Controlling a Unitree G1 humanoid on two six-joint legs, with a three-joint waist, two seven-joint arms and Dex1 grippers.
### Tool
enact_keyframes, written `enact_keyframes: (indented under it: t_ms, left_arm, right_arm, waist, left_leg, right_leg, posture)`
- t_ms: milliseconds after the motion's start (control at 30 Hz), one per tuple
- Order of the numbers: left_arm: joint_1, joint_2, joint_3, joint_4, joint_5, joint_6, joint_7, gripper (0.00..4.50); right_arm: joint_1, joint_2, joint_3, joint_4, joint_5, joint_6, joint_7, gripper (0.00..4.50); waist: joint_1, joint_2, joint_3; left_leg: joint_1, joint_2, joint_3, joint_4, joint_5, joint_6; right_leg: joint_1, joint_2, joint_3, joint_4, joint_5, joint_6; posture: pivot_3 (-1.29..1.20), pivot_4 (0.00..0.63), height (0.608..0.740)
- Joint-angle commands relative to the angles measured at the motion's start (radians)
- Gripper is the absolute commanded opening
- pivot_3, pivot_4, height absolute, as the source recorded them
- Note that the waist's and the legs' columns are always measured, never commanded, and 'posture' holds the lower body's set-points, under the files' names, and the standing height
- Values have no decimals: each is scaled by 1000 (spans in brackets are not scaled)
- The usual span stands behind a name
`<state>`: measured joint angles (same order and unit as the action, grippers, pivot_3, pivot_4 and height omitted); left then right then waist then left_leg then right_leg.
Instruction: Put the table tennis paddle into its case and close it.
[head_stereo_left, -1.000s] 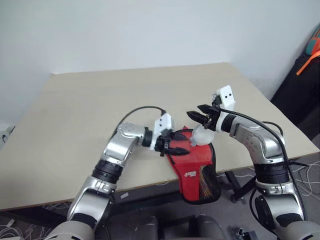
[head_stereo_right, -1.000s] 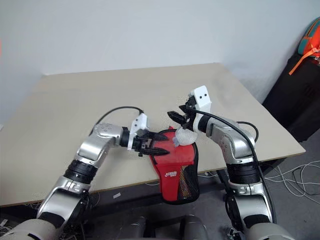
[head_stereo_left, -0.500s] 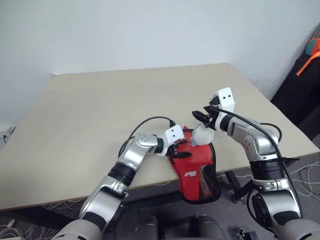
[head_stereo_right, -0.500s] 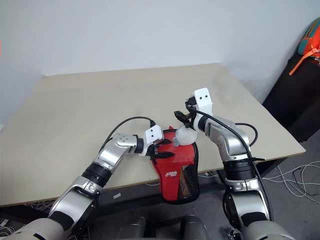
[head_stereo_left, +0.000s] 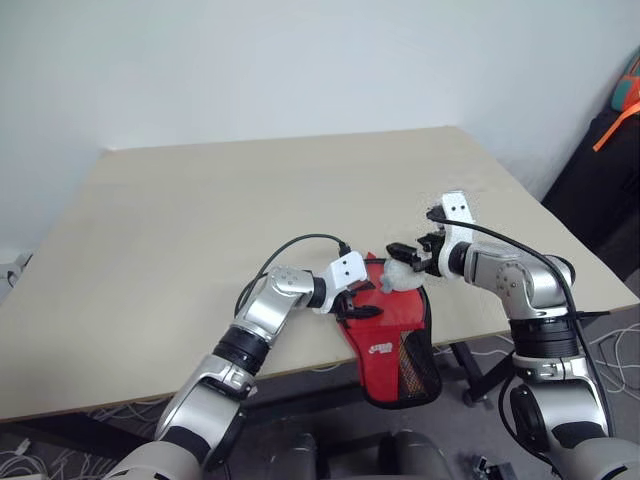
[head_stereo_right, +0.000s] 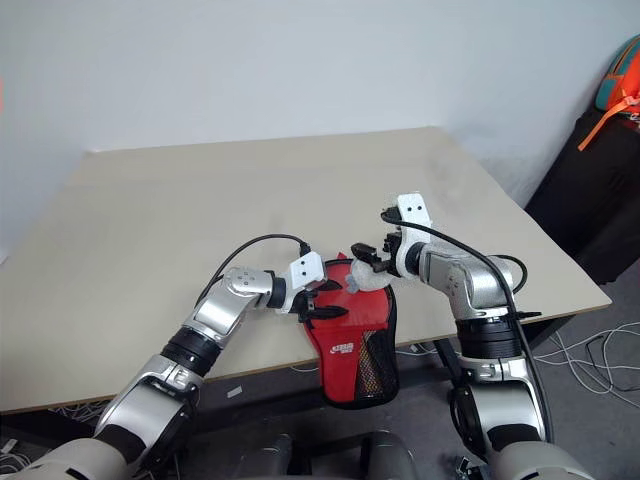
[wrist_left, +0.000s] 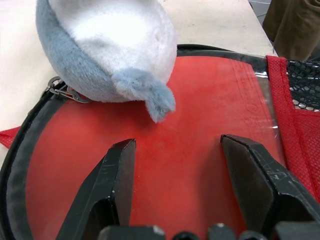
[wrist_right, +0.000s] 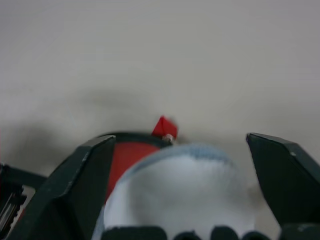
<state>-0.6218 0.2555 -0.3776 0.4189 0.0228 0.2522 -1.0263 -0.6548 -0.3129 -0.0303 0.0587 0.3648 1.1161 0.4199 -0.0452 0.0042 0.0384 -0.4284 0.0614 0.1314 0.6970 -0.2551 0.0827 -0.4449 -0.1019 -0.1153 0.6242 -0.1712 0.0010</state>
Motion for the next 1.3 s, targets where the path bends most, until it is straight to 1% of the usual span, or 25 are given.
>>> enact_keyframes:
  t_ms: [33,133,300,333,400,467,633,767,833,933,1033,1100,1167,1300]
  left_arm:
    - [35,11,-46,17,31,38,-11,2875]
    - [35,8,-46,14,32,43,-7,2875]
    - [23,-1,-40,27,33,46,5,2875]
    - [21,-2,-39,29,33,46,7,2875]
    - [20,-3,-40,31,34,46,9,2875]
    - [19,-5,-41,34,35,45,12,2875]
    - [18,-11,-42,41,36,56,19,2875]
    - [20,-21,-42,45,32,75,21,2875]
    - [18,-33,-28,46,14,109,20,2875]
    - [20,-30,-44,50,29,118,15,2875]
    - [23,-26,-57,53,38,129,9,2875]
    - [21,-28,-62,61,46,140,16,2875]
    - [16,-31,-66,69,50,151,23,2875]
    - [8,-29,-81,65,60,152,21,2875]
  right_arm:
    - [-9,-28,8,-52,18,50,14,4450]
    - [7,-51,52,-50,7,105,22,4450]
    - [16,-60,76,-48,-6,104,25,4450]
    - [17,-58,78,-47,-11,99,20,4094]
    - [18,-58,88,-45,-17,90,19,3636]
    - [20,-61,95,-43,-21,82,22,2929]
    - [25,-89,111,-48,-15,82,49,1352]
    - [18,-148,99,-64,4,68,106,455]
    - [12,-193,102,-64,7,57,145,318]
    - [22,-275,125,-82,14,25,231,304]
    - [18,-326,140,-55,4,8,268,303]
    - [36,-366,168,-72,4,-9,311,303]
    - [50,-388,182,-84,1,-17,328,303]
    - [51,-387,168,-67,-7,-24,308,303]
  waist:
    - [0,0,0]
    - [0,0,0]
    - [0,2,-2]
    - [0,2,-2]
    - [0,2,-2]
    - [0,2,-2]
    - [1,2,-3]
    - [5,3,-3]
    - [13,3,-3]
    - [26,3,-3]
    - [26,3,-3]
    - [27,3,-3]
    - [30,3,-3]
    - [38,3,-3]
  left_leg:
    - [0,0,0,0,0,0]
    - [0,0,0,0,0,0]
    - [0,0,0,0,0,0]
    - [0,0,-1,0,0,0]
    - [0,0,-1,0,0,0]
    - [0,0,-1,0,0,0]
    - [0,-1,-1,0,0,0]
    - [0,-1,-2,0,0,0]
    - [0,-1,-2,1,0,1]
    - [0,-2,-2,1,-1,1]
    - [0,-2,-2,1,-1,1]
    - [0,-2,-3,1,-1,1]
    - [0,-2,-3,1,-1,1]
    - [0,-2,-3,2,-1,1]
  right_leg:
    - [0,0,0,0,0,0]
    - [0,0,0,0,0,0]
    - [0,0,0,0,0,0]
    - [0,0,0,0,0,0]
    - [1,0,0,0,0,0]
    - [1,0,0,0,0,0]
    - [1,-1,-1,0,0,0]
    - [1,-1,-1,-1,0,0]
    - [1,-1,-1,-1,0,0]
    - [1,-2,-1,-1,0,0]
    - [1,-2,-1,-1,-2,-2]
    - [1,-2,-2,-1,-2,-2]
    - [1,-2,-2,-1,-2,-2]
    - [1,-2,-2,-1,-2,-2]
  posture:
    - [0,0,724]
    - [0,0,724]
    - [0,0,724]
    - [0,0,724]
    - [0,0,724]
    - [0,0,724]
    - [0,0,724]
    - [0,0,724]
    - [0,0,724]
    - [0,0,724]
    - [0,0,724]
    - [0,0,724]
    - [0,0,724]
    - [0,0,724]
